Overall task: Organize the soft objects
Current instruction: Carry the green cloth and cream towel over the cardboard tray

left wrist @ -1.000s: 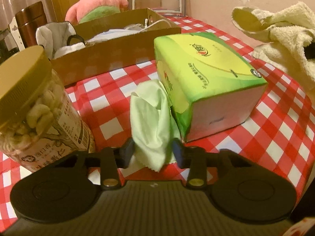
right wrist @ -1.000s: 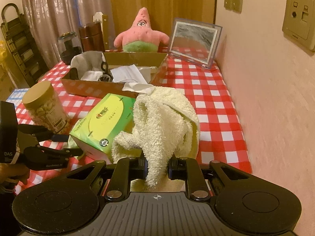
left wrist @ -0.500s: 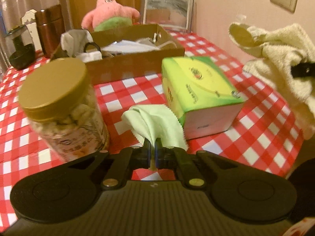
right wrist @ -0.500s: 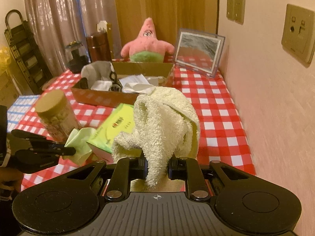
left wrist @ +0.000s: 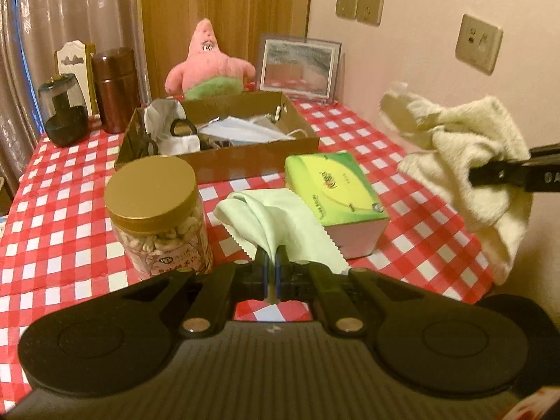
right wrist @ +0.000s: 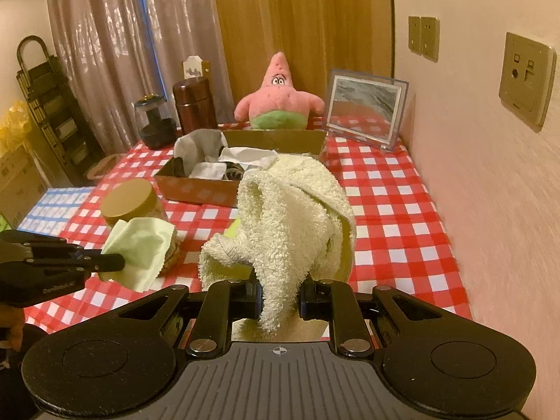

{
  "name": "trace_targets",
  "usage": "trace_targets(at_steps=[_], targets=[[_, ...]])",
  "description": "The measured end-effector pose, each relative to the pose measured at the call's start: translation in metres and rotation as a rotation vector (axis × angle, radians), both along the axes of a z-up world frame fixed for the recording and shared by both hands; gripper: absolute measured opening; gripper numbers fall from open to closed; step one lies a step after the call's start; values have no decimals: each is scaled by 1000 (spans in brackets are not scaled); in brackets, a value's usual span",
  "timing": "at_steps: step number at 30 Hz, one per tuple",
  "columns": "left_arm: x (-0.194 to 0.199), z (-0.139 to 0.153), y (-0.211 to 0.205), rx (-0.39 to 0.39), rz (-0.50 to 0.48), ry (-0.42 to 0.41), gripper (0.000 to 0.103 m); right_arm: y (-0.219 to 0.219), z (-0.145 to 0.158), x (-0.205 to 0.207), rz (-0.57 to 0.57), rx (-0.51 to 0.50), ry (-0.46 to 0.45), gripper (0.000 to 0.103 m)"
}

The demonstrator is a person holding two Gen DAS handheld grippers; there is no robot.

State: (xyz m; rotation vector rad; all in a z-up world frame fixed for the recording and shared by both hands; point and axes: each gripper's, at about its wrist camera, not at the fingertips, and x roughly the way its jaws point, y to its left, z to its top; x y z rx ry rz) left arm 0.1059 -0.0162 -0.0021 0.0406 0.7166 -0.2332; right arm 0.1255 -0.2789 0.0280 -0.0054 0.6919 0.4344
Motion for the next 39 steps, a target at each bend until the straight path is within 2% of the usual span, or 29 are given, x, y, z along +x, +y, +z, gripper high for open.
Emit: trace_targets(at_steps=[11,39], targets=[[-12,22,4,-17,-3,-36,3,3,10,-15,-6,20,-13,18],[-11,37,15,-18,0,-44,3,22,14,-12,42,19,-24,18]])
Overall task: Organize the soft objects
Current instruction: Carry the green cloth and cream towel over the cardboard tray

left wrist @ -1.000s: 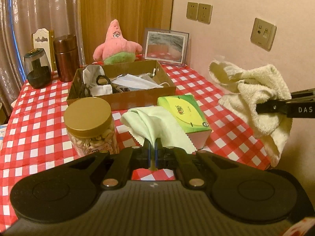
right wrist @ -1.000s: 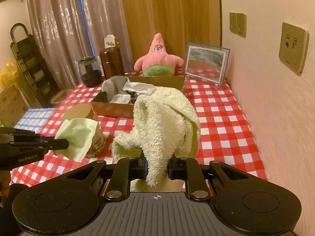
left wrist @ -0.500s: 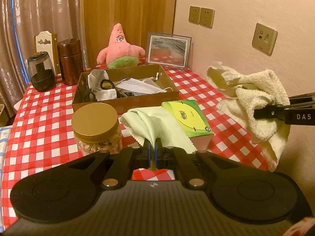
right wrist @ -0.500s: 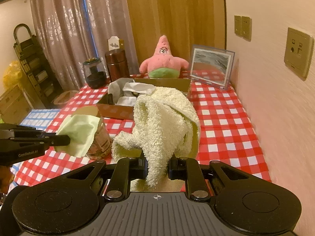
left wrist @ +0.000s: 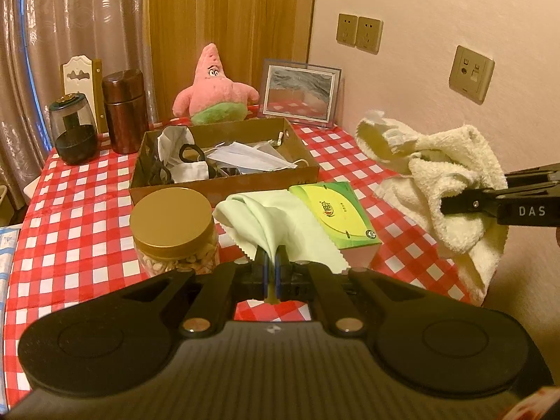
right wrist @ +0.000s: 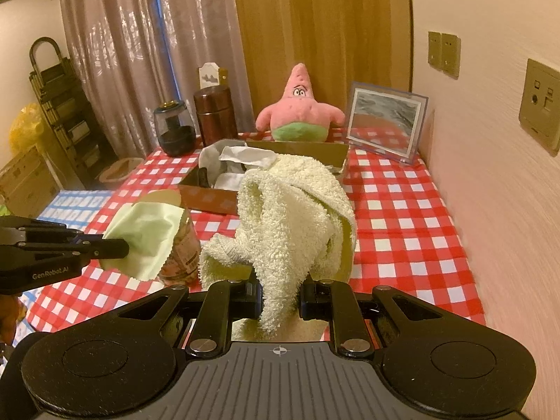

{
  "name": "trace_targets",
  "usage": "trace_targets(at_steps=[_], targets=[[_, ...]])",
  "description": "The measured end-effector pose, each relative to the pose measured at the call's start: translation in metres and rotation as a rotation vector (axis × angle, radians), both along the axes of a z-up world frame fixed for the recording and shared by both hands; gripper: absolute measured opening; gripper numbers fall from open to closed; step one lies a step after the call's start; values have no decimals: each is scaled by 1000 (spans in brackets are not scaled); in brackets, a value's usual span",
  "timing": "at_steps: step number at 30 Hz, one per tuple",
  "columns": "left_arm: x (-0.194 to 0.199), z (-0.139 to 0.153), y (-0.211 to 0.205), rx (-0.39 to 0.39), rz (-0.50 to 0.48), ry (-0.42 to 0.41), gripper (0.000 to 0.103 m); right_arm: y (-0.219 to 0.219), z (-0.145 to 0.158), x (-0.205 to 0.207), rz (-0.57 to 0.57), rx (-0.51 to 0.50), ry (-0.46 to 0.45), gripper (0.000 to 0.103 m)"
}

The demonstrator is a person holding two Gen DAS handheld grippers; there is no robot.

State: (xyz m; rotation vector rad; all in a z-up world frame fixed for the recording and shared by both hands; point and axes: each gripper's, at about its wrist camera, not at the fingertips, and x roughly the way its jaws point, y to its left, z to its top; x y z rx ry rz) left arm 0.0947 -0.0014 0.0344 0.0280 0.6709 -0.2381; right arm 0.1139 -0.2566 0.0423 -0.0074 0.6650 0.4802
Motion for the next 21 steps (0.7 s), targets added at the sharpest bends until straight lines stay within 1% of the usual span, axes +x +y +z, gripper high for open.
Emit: trace_targets(at_steps=[5,11,21], targets=[[5,5,2,-19,-13,-1,3,4,-2,3,8,1,6,18],[15,13,8,-6,-29,-6,3,7,-4,12,18,27,40,18],[49,28,29,18,-36,-20,3,19,1,45,52,31,48,18]])
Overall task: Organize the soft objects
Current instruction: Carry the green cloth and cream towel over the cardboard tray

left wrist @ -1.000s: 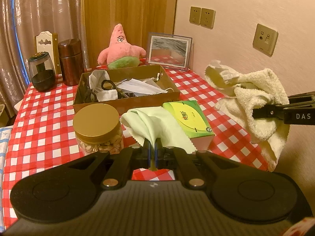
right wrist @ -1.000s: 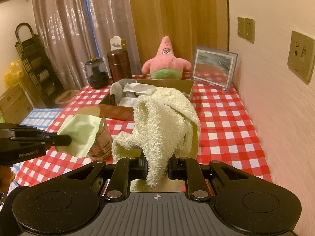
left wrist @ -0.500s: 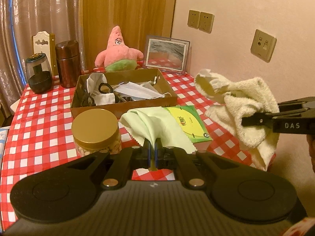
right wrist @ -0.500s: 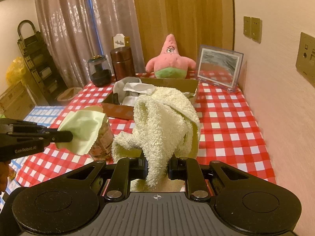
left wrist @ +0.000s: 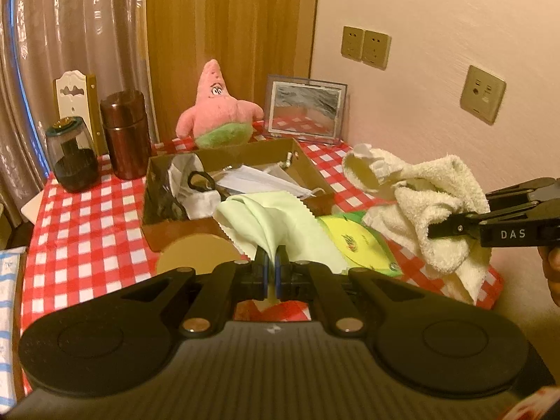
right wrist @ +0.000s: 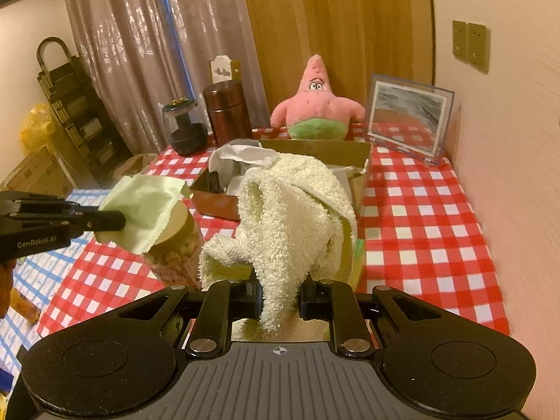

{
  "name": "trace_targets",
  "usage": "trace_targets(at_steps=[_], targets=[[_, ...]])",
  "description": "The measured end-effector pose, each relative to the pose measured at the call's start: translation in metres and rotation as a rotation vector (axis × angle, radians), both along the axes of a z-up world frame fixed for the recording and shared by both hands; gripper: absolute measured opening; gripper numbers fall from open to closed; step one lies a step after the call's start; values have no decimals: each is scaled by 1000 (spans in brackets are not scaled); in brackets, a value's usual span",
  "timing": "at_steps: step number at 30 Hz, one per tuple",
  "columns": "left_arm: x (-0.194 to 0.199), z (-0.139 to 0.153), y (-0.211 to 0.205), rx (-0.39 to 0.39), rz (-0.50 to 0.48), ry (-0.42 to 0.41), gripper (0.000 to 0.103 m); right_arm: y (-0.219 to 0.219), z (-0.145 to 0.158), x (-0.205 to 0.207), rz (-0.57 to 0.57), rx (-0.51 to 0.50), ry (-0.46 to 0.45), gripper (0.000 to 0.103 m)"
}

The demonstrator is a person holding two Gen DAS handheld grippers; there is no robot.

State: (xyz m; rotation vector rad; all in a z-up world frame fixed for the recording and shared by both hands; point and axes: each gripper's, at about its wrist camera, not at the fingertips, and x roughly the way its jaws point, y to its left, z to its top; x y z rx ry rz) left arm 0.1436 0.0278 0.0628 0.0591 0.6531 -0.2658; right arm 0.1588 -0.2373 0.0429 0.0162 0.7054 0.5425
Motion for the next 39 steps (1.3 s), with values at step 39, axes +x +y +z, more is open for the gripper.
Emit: trace_targets(at_steps=[39], targets=[[282,-82,91,154,-78,188,3,51,-33,244,80,-186,53,18]])
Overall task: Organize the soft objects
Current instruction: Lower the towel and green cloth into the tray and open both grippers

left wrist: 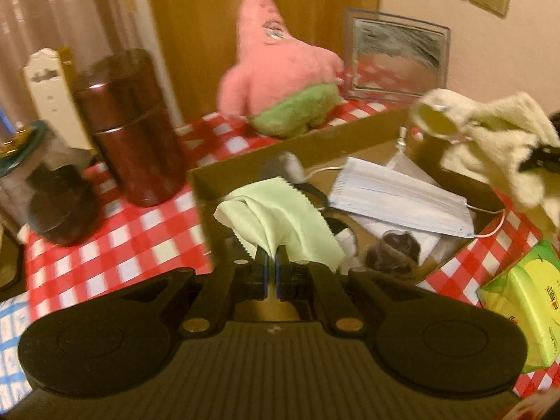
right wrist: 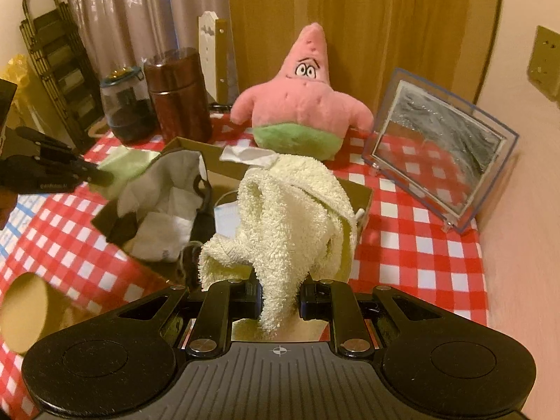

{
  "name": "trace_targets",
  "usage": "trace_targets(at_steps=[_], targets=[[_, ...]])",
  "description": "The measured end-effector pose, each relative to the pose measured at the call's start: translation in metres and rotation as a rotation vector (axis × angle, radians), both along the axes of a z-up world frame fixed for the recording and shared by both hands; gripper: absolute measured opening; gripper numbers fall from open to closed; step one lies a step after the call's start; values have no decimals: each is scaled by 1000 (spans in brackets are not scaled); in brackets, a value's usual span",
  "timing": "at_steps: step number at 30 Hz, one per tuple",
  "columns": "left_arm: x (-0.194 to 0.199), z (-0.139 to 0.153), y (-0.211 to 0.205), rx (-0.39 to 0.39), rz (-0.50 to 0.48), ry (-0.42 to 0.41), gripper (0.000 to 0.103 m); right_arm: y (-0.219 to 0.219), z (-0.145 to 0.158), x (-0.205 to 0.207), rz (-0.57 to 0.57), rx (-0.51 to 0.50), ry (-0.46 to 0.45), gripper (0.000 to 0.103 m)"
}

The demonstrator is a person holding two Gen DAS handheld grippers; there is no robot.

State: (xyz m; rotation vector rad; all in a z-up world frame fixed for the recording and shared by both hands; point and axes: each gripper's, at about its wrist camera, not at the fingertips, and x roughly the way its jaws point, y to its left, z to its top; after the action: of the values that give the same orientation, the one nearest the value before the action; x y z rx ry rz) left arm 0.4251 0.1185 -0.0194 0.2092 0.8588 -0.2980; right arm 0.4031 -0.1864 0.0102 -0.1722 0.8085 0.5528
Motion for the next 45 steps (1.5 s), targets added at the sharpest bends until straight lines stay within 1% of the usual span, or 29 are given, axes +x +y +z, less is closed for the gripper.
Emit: trace_targets(at_steps=[2,6,9,14,19,22,24,27,30,32,35,36,39,40,42,43,44,45], targets=[[8,-9,-9,-4,-33,23,3,5,-5,11,5,-3,6,18],[22,-27,-26,27,-85,71,3,17,-18,32,11,2,29,18],[31,-38,-33,40,-93,97,3,28,-27,43,20,13,51,18],[41,-47,-33,54,-89,117,3,51,-39,56,54,42,86,18],[47,-53,-29,36,-74,136,3,80,-50,65,116,56,107,18],[46,-55,-27,20,-72,135,3,93,-56,72,152,112,139,18],[44,-55,-24,8,-67,136,4,99,-60,79,153,127,153,18],[42,-54,-23,9,-72,133,4,101,-68,92,130,93,161,18],[39,-52,-24,17,-87,123,6,98,-76,100,110,-23,130,18],[38,-51,-24,9,-89,119,7,92,-81,103,100,-65,137,18],[36,-49,-24,-12,-91,111,12,81,-88,104,82,-77,155,19],[35,-48,-25,-14,-92,108,16,80,-90,103,84,-80,157,19],[31,-43,-26,-21,-92,99,19,80,-93,99,92,-90,145,21],[29,-41,-26,-24,-90,95,23,80,-92,99,91,-90,146,25],[27,-36,-27,-25,-89,87,28,81,-90,98,91,-85,150,40],[26,-34,-28,-23,-89,85,28,81,-89,99,91,-83,155,59],[24,-32,-28,-19,-85,82,28,81,-88,98,86,-86,156,73],[23,-31,-29,-14,-82,81,28,81,-87,97,78,-89,151,74]])
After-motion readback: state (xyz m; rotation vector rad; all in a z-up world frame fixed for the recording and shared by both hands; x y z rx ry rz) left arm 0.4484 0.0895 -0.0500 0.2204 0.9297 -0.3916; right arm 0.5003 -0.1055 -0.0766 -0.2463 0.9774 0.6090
